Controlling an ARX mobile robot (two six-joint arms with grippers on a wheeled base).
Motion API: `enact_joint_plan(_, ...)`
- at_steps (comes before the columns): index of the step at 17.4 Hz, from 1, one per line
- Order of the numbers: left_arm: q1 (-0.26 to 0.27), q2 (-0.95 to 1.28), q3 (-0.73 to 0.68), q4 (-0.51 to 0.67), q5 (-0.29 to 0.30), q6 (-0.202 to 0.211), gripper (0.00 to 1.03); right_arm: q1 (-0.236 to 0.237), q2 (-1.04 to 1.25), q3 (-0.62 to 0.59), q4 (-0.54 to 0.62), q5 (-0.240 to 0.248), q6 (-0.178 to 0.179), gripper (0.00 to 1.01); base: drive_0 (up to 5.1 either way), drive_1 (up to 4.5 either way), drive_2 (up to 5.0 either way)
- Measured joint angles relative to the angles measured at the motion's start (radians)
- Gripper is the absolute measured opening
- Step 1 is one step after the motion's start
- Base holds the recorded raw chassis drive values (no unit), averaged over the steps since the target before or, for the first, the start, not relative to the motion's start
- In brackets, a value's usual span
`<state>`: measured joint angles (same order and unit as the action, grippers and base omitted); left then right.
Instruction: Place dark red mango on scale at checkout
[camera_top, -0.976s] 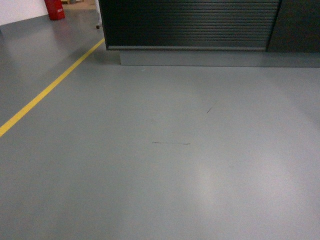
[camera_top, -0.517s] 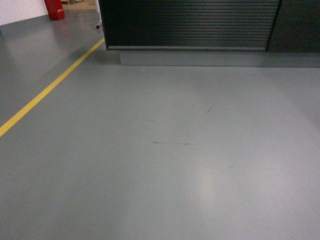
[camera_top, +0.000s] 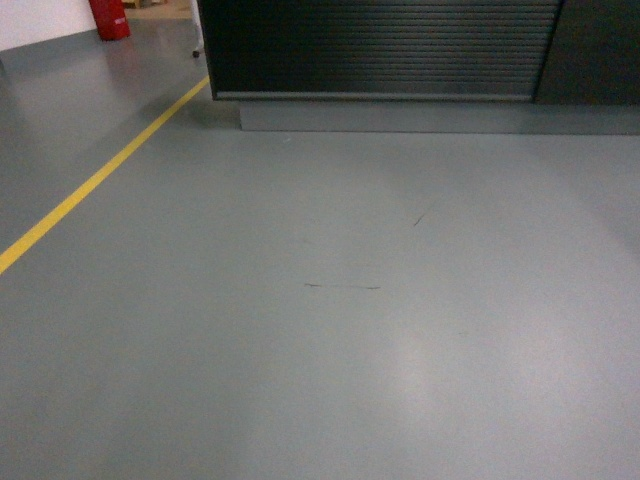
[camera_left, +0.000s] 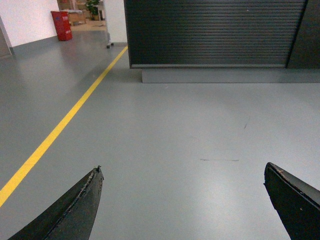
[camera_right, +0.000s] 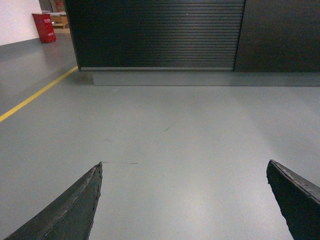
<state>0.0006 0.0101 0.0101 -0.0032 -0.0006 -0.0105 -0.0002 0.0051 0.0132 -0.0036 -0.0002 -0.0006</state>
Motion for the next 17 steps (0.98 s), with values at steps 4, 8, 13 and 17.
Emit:
enact_joint_plan(4, 0.000, 0.000, 0.000, 0.000, 0.000, 0.000, 0.98, 0.000, 0.000, 0.000, 0.000, 0.000, 0.000, 0.98, 0.0, 0.00, 0.0)
enact_joint_plan(8, 0.000, 0.000, 0.000, 0.000, 0.000, 0.000, 0.98, 0.000, 0.000, 0.000, 0.000, 0.000, 0.000, 0.98, 0.0, 1.28, -1.2)
enact_joint_plan(13, 0.000, 0.000, 0.000, 0.000, 0.000, 0.000, 0.98, 0.000, 0.000, 0.000, 0.000, 0.000, 0.000, 0.98, 0.0, 3.73, -3.7)
enact_joint_plan(17, 0.000, 0.000, 0.000, 0.000, 0.000, 0.000, 0.98, 0.000, 0.000, 0.000, -0.001, 0.000, 0.000, 0.98, 0.0, 3.73, -3.7)
